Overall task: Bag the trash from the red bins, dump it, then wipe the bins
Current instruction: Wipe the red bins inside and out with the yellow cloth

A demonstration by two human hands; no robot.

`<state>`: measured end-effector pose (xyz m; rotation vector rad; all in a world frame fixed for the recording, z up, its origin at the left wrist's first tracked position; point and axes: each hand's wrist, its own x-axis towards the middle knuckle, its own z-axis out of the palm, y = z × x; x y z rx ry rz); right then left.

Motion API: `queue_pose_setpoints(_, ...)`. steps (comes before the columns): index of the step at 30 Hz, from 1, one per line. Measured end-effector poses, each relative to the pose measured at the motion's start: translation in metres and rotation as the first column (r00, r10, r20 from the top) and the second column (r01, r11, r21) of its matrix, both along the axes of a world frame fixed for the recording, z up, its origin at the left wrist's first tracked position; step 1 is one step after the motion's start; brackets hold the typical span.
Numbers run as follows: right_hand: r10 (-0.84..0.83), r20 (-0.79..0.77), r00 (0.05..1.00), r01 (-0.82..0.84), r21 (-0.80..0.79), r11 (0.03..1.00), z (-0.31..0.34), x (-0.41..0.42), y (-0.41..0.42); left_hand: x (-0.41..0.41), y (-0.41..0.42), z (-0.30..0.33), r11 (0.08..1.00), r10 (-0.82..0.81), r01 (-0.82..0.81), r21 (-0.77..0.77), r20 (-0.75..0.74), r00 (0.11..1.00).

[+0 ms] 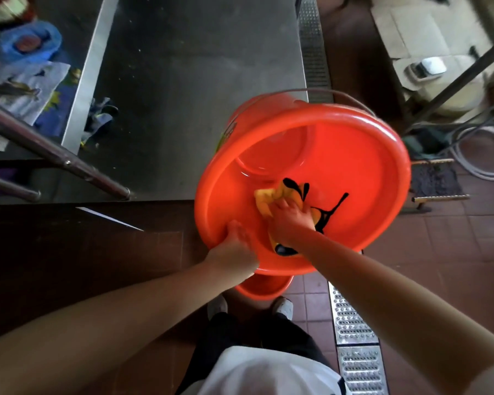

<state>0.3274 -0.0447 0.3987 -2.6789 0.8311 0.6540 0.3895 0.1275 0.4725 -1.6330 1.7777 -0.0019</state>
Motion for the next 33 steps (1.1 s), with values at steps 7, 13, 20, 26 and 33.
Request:
queue_pose_setpoints(7,0.049,0.020,0.999,-0.048,-0.042,0.998,0.046,-0.057,0.043,0.001,-0.005,-0.005,0.998,0.055,-0.058,-0.020,-0.136,0.989)
queue_pose_setpoints(13,0.055,0.076,0.996,-0.049,-0.074,0.996,0.053,-0.080,0.051,0.005,-0.009,0.006,0.997,0.055,-0.064,-0.041,-0.186,0.981)
queue_pose_setpoints(20,0.059,0.029,0.998,-0.058,-0.012,0.998,0.049,-0.060,0.038,0.007,-0.011,0.014,0.998,0.041,-0.049,-0.034,-0.197,0.980)
queue_pose_setpoints(26,0.038,0.021,0.999,-0.039,0.061,0.997,0.025,-0.023,0.013,0.012,-0.012,0.017,1.000,0.016,-0.014,0.014,-0.161,0.987)
queue_pose_setpoints(33,-0.014,-0.003,1.000,0.014,0.117,0.993,-0.012,0.035,-0.033,0.010,-0.018,0.021,0.998,-0.020,0.031,0.053,-0.209,0.978)
